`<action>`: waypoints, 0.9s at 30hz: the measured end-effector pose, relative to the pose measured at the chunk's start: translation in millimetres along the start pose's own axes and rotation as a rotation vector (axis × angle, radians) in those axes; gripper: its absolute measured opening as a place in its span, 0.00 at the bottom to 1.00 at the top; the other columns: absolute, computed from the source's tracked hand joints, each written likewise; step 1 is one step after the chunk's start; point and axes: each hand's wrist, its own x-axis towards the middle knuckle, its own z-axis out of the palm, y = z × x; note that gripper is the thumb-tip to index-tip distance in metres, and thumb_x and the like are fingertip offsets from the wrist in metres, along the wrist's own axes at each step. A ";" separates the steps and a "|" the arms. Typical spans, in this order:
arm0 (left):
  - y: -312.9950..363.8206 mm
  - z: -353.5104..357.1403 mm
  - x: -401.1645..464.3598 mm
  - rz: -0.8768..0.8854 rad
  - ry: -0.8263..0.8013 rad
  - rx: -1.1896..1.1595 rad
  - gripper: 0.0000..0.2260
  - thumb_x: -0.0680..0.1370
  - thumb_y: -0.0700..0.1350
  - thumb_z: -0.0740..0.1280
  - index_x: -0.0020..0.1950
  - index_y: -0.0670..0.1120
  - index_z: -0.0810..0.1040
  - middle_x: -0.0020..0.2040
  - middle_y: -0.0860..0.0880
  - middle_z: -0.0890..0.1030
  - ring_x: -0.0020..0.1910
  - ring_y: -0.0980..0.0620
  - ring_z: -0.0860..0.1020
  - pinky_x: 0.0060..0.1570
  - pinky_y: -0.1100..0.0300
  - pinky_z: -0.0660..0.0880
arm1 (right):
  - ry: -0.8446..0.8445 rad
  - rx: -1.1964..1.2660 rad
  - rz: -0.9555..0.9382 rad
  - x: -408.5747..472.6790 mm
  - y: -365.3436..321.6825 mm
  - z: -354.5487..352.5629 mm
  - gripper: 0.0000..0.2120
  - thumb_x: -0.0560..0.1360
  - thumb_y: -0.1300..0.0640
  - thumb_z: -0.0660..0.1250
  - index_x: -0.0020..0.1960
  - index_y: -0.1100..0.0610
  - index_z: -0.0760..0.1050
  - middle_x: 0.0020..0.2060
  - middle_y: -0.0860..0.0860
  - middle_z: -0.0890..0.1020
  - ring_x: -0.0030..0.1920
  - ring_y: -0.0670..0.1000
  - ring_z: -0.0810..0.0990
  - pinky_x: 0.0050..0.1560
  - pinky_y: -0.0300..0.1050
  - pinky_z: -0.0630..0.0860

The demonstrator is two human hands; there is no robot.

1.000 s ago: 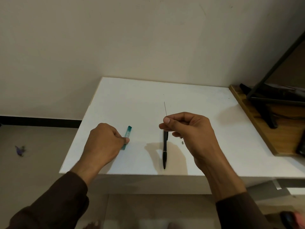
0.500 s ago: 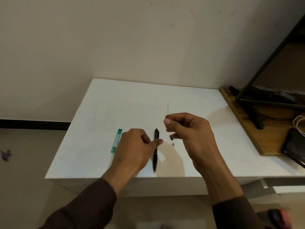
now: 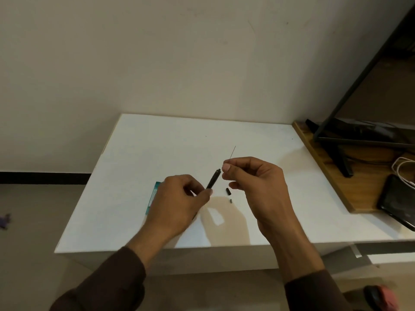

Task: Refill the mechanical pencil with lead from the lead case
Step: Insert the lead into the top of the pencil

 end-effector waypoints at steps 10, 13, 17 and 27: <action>8.4 -53.0 1.1 0.045 -0.092 -0.515 0.05 0.75 0.39 0.76 0.49 0.45 0.88 0.42 0.44 0.89 0.37 0.43 0.88 0.38 0.53 0.85 | 0.033 0.108 -0.075 -1.6 -5.5 6.2 0.07 0.75 0.60 0.76 0.51 0.51 0.84 0.42 0.51 0.89 0.45 0.54 0.89 0.53 0.68 0.83; 6.2 -56.8 -1.5 0.055 -0.081 -0.529 0.05 0.75 0.38 0.76 0.49 0.45 0.88 0.42 0.43 0.89 0.38 0.43 0.88 0.38 0.53 0.86 | 0.025 0.136 -0.100 -2.7 -8.7 10.1 0.08 0.75 0.61 0.75 0.53 0.52 0.83 0.42 0.51 0.89 0.46 0.55 0.89 0.55 0.70 0.81; 1.2 -62.7 -3.7 0.063 -0.058 -0.507 0.06 0.74 0.39 0.76 0.49 0.46 0.88 0.40 0.45 0.89 0.38 0.44 0.88 0.38 0.53 0.86 | 0.021 0.205 -0.159 -4.7 -15.4 18.1 0.17 0.76 0.65 0.74 0.62 0.52 0.77 0.41 0.54 0.88 0.44 0.56 0.90 0.57 0.59 0.83; -1.1 -65.4 -6.4 0.081 -0.051 -0.481 0.05 0.74 0.39 0.76 0.48 0.46 0.88 0.40 0.45 0.89 0.36 0.45 0.87 0.38 0.52 0.86 | 0.057 0.180 -0.217 -10.4 -20.2 28.2 0.11 0.81 0.60 0.69 0.61 0.49 0.77 0.43 0.54 0.89 0.43 0.54 0.89 0.52 0.51 0.83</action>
